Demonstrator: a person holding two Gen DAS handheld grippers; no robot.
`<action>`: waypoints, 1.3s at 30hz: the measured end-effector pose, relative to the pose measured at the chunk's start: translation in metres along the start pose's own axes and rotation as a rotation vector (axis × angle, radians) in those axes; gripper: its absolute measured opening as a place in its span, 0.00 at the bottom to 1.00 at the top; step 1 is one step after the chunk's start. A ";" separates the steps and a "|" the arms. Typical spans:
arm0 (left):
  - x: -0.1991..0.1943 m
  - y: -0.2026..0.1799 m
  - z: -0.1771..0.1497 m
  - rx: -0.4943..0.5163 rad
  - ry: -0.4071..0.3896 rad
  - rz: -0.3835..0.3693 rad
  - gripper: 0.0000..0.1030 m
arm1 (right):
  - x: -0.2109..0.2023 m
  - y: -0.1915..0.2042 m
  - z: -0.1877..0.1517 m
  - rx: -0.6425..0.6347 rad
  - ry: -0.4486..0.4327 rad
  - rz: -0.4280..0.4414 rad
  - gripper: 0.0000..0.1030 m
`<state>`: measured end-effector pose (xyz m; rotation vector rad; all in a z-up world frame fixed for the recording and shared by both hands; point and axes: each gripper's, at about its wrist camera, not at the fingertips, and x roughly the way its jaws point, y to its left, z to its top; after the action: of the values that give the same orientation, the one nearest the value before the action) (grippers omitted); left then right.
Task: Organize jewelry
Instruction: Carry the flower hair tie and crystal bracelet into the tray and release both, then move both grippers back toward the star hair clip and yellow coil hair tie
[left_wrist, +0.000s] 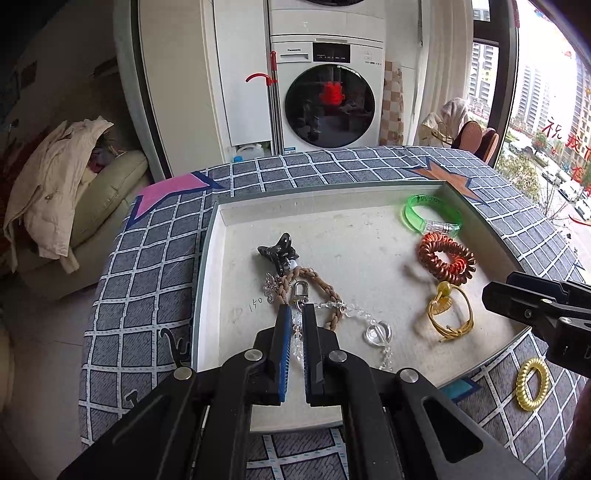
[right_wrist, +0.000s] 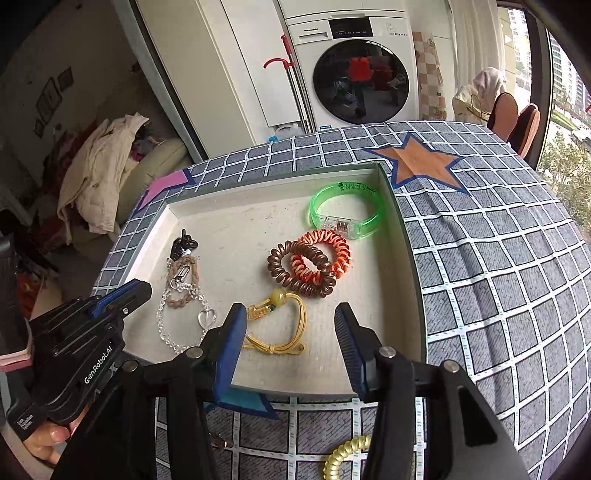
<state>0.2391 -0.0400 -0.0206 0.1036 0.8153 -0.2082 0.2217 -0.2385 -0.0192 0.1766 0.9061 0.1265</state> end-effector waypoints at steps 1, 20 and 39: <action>-0.002 0.001 -0.001 -0.004 -0.002 -0.001 0.24 | -0.002 0.001 -0.001 0.000 -0.002 0.003 0.52; -0.027 0.019 -0.017 -0.094 -0.019 0.025 1.00 | -0.026 0.008 -0.015 -0.015 -0.020 0.017 0.74; -0.046 0.008 -0.037 -0.082 0.001 0.048 1.00 | -0.050 0.011 -0.034 -0.062 -0.041 -0.009 0.87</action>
<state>0.1841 -0.0190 -0.0117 0.0461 0.8200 -0.1296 0.1642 -0.2330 0.0010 0.1172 0.8612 0.1424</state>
